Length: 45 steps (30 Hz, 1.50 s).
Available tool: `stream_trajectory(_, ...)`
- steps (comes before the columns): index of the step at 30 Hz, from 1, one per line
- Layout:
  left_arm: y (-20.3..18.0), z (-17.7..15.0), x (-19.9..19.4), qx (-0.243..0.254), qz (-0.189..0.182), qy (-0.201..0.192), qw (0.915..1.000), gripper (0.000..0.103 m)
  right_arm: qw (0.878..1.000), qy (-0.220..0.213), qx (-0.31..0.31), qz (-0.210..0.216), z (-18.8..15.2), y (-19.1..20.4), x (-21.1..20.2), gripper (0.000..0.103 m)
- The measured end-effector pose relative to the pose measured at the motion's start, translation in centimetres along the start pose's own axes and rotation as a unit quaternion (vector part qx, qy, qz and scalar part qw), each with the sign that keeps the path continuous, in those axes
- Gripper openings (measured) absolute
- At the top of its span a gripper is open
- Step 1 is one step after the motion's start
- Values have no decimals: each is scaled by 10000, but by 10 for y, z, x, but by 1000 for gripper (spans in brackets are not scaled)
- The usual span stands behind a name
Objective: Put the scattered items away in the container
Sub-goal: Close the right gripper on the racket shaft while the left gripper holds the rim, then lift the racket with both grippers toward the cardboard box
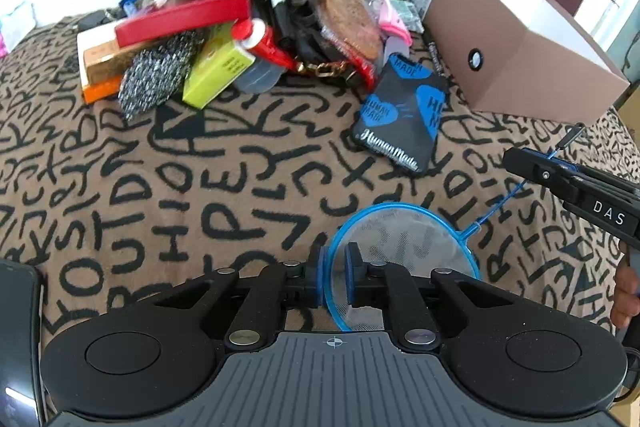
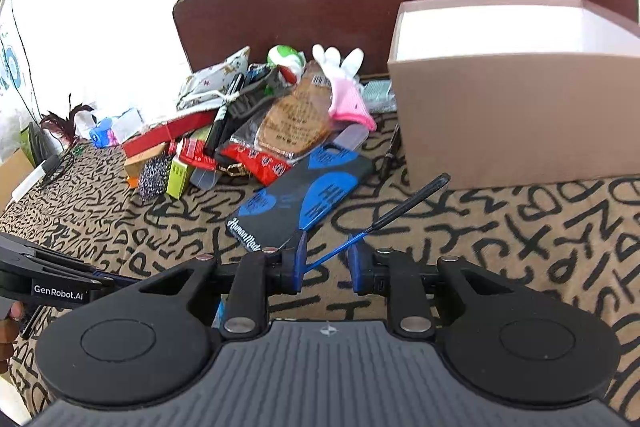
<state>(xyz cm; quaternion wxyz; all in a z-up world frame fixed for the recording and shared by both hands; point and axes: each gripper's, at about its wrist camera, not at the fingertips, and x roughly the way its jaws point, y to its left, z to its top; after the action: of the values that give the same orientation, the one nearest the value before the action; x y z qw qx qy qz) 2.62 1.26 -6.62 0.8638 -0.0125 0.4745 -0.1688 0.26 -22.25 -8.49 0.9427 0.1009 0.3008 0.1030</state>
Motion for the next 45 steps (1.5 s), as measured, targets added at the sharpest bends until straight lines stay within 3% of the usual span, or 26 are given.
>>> stream_trajectory(3, -6, 6, -1, 77, 2, -70, 9999, 7, 10000, -68, 1, -10, 5, -4, -5, 25)
stream_trajectory(4, -8, 9, -2, 105, -14, -108, 9999, 6, 10000, -79, -6, 2, 7, -5, -7, 17)
stream_trajectory(14, -37, 37, -5, 494, -167, -413, 9978, 8, 9991, -345, -229, 48, 28, -6, -20, 13)
stream_trajectory(15, -37, 36, -3, 513, -181, -390, 9978, 26, 9991, -357, -240, 40, 28, -6, -21, 13)
stream_trajectory(18, -34, 31, 4, 485, -199, -255, 9983, 51, 9992, -326, -234, 12, 28, -7, -18, 13)
stream_trajectory(20, -27, 25, 8, 437, -275, -158, 9985, 58, 9994, -281, -209, -22, 26, -9, -16, 14)
stream_trajectory(26, -17, 12, 28, 333, -423, 290, 9981, 59, 9998, -113, -90, -158, 18, -17, -10, 15)
stream_trajectory(30, -27, 10, 29, 559, -457, 233, 9971, 64, 9994, 48, -87, -318, 8, -24, -2, 18)
stream_trajectory(35, -43, 10, 35, 925, -512, 278, 9940, 63, 9985, 277, 259, -385, -6, -41, 6, 22)
stream_trajectory(39, -63, 7, 39, 1403, -441, 301, 9887, 58, 9988, 173, 212, -414, -9, -39, 4, 25)
stream_trajectory(40, -67, 6, 40, 1515, -390, 287, 9873, 51, 9988, 140, 175, -435, -9, -39, 3, 27)
stream_trajectory(42, -71, 4, 39, 1640, -393, 288, 9853, 16, 9989, 143, 171, -406, -8, -38, 2, 30)
stream_trajectory(44, -73, 4, 38, 1631, -474, 314, 9850, 14, 9990, 177, 130, -378, -11, -37, 1, 40)
stream_trajectory(45, -73, 3, 39, 1624, -478, 315, 9851, 19, 9990, 208, 98, -394, -12, -37, 2, 40)
